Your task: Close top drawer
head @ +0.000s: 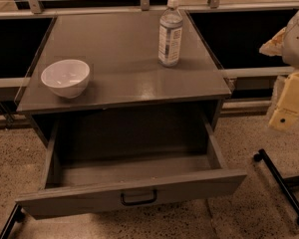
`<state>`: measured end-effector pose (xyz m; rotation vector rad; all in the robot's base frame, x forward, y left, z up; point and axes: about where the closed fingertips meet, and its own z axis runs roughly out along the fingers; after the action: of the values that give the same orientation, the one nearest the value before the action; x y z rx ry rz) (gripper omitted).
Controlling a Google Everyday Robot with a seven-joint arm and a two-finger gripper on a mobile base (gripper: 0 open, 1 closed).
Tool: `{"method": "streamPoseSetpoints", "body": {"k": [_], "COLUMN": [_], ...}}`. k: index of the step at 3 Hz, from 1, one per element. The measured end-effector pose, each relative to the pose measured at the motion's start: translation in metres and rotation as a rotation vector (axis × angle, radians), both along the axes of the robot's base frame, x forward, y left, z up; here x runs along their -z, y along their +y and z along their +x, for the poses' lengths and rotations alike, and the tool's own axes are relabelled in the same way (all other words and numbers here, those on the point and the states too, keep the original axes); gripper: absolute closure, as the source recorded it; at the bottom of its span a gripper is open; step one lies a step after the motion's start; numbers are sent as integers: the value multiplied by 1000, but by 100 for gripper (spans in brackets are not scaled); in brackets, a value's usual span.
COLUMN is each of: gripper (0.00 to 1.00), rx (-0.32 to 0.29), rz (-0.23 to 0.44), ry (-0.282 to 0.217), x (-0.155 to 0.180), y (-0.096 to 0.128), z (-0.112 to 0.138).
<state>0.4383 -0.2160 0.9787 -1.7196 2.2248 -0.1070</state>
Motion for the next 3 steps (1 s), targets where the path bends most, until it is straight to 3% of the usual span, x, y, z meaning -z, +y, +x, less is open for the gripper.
{"method": "streamPoseSetpoints", "body": {"k": [1,2,3], "gripper": [0,0,0], "rx": [0,-21,-35], "rz": [0,22,114], "ry": [0,59,86], "x": [0,29,74], "y": [0,12,31], "z": [0,-1,-16]}}
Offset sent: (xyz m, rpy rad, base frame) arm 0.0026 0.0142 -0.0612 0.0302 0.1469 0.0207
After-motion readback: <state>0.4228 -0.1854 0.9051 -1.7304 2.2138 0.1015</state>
